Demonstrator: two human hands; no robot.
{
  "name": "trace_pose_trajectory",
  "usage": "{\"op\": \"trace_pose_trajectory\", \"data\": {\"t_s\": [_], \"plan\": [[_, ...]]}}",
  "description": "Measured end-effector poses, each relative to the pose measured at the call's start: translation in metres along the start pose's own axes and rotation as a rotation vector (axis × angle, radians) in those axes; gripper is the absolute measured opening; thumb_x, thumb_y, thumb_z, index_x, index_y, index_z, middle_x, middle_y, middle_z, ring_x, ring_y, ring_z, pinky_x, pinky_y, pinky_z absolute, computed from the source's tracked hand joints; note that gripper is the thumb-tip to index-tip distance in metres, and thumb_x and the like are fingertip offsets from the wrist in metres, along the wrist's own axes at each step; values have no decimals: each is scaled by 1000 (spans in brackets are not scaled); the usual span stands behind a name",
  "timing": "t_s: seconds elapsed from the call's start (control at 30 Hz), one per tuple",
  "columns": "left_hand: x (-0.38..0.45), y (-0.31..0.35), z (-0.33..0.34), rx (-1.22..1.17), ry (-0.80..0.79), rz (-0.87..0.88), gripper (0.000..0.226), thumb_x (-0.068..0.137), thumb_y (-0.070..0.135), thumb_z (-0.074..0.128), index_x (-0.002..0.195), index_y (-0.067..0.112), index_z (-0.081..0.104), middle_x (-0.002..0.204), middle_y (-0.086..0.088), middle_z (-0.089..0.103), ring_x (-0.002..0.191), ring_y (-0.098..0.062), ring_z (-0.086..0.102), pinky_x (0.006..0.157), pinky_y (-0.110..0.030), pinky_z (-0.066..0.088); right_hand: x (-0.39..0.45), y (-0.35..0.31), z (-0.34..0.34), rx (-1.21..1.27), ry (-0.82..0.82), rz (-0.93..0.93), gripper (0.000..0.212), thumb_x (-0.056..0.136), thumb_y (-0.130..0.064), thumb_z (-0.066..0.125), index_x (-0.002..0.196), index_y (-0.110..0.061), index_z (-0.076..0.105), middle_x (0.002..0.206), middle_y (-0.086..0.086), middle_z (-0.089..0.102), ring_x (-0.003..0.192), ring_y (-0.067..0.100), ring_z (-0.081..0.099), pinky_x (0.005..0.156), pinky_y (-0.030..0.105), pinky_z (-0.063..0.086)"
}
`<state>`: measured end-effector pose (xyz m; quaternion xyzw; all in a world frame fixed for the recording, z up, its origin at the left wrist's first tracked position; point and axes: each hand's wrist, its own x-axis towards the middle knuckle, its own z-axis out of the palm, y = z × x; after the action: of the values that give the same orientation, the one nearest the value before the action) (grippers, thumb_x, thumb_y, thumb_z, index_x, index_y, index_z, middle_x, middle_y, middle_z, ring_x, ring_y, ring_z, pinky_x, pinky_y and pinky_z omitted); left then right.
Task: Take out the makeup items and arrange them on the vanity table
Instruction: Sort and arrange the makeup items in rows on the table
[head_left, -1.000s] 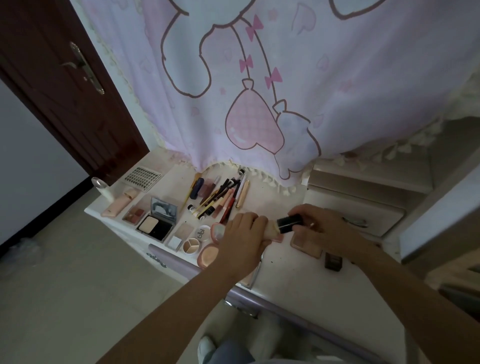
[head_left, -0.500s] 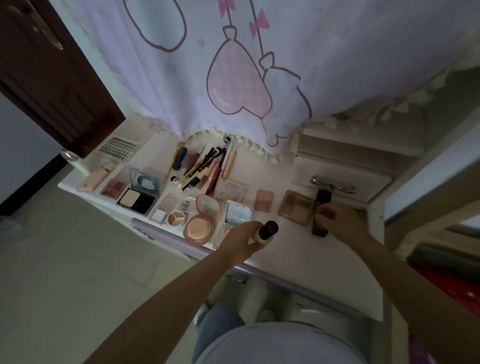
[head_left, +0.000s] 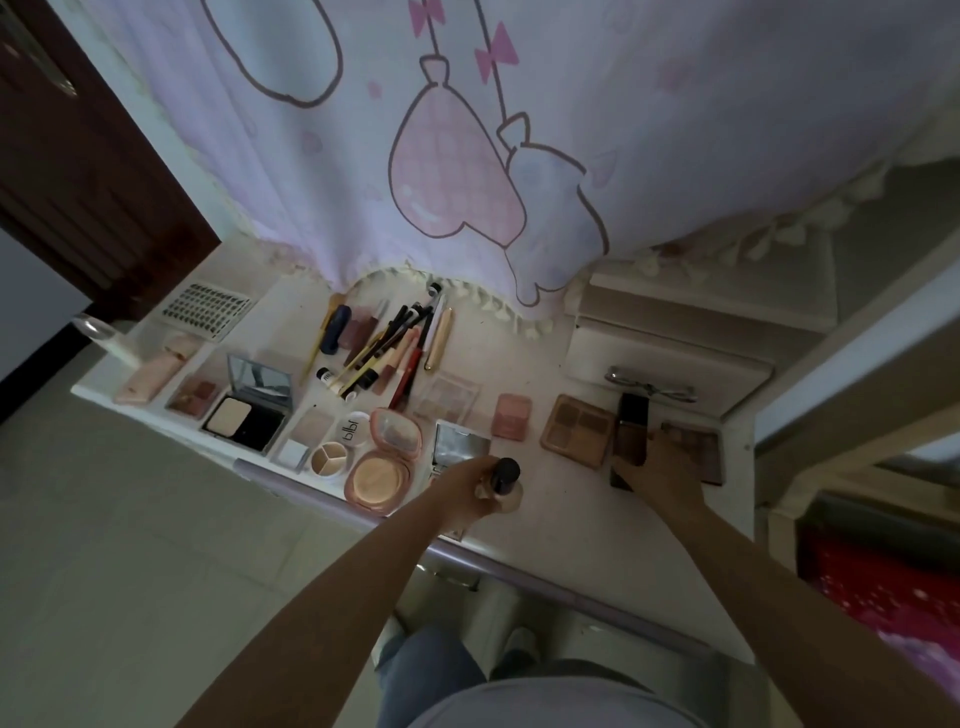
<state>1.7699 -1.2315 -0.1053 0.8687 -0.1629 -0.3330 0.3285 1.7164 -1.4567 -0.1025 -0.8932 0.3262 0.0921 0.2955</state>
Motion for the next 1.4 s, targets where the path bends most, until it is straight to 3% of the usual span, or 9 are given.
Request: {"op": "trace_pose_trajectory", "data": {"t_s": [0.17,0.4,0.53,0.63,0.77,0.9,1.0,1.2,1.4], "plan": [[-7,2,-2,-19,11,22,60,79,-3,63,133,10,41,132,-10,50,123,-22,45,96,-19,31,11,-13,4,-17,37,39,84,79,-28,68,139,3,17,133,26,43,121,37,46,91,41,42],[-51,-8,-9,-138,207,103,75,75,-6,62,139,9,26,140,-10,37,126,-21,39,98,-23,38,13,5,5,34,53,-3,66,77,-19,68,128,5,34,123,26,50,109,36,53,77,35,42],[-67,8,-24,-59,529,374,54,72,10,62,118,-11,45,112,-16,53,103,-17,52,86,-14,41,-4,16,-8,387,25,-54,79,69,4,70,137,0,29,126,15,49,112,27,49,86,31,39],[-69,33,-31,-2,631,496,45,75,20,53,103,-15,54,94,-18,60,88,-14,56,80,-15,44,-24,13,-22,641,40,-102,66,66,17,67,123,-5,43,103,3,54,91,15,52,80,26,44],[-62,60,-18,63,485,506,33,77,11,63,104,-7,60,97,-20,64,85,-21,60,73,-28,51,-49,-1,-44,936,-5,-154,36,67,21,64,75,-14,56,75,-1,56,68,7,60,53,15,50],[-47,76,-4,63,231,438,58,80,25,68,132,11,44,128,-5,51,113,-15,48,84,-10,34,-66,-14,-54,1032,-92,-219,39,66,25,61,74,-13,57,58,-6,67,56,-5,63,49,10,50],[-43,85,-5,-32,109,449,52,78,17,70,127,11,51,118,-7,60,99,-9,52,69,4,35,-75,-21,-56,1062,-192,-270,39,68,27,57,76,-11,57,58,-8,69,58,-2,64,51,11,51],[-56,78,-21,12,89,449,39,75,10,72,112,7,60,80,17,49,70,7,46,62,7,31,-78,-28,-68,843,-240,-394,40,72,17,61,82,-21,57,82,-1,59,67,-5,61,58,6,49],[-69,64,-37,285,59,475,39,77,27,70,111,12,58,92,2,53,83,-5,41,61,-9,25,-84,-33,-80,390,-346,-610,49,63,4,77,82,-34,55,84,-13,58,78,-16,57,67,3,46]]}}
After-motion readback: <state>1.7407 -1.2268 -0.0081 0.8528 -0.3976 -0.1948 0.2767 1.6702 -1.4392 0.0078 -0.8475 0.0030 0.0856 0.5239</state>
